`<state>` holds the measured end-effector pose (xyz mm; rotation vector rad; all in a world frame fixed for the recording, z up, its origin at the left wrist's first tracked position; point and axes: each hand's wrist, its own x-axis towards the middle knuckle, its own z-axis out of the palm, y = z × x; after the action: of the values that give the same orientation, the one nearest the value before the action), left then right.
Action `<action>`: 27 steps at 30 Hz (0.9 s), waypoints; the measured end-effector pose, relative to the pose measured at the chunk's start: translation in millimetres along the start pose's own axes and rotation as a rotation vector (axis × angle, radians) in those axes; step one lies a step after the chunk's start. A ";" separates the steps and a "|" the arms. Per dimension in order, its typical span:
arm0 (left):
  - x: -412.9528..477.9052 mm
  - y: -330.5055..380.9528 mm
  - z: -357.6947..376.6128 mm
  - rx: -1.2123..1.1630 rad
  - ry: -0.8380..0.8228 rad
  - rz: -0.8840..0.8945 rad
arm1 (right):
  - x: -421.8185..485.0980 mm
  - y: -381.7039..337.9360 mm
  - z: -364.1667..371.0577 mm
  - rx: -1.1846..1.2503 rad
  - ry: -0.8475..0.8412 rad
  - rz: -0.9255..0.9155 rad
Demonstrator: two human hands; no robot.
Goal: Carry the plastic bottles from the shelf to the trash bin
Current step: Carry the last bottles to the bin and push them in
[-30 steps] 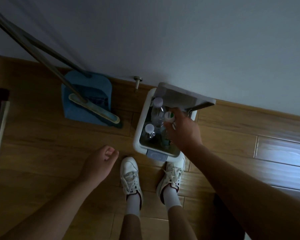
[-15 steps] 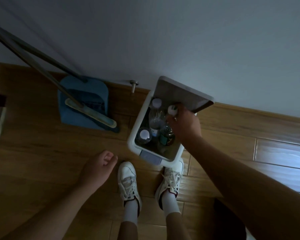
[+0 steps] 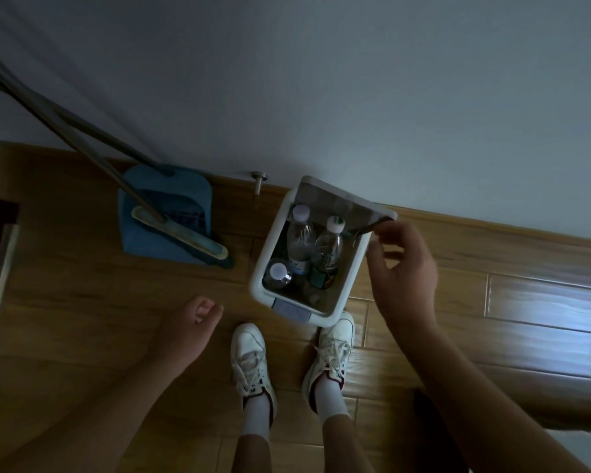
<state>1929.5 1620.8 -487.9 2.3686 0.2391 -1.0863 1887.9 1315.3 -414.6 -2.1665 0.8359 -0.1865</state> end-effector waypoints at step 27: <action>-33.0 -46.4 -22.7 0.029 -0.008 0.034 | -56.3 16.5 51.2 -0.464 -0.384 -0.275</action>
<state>1905.7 1673.9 -468.6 2.3850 0.1800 -1.0901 1855.9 1374.6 -453.6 -2.6293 0.3820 0.3110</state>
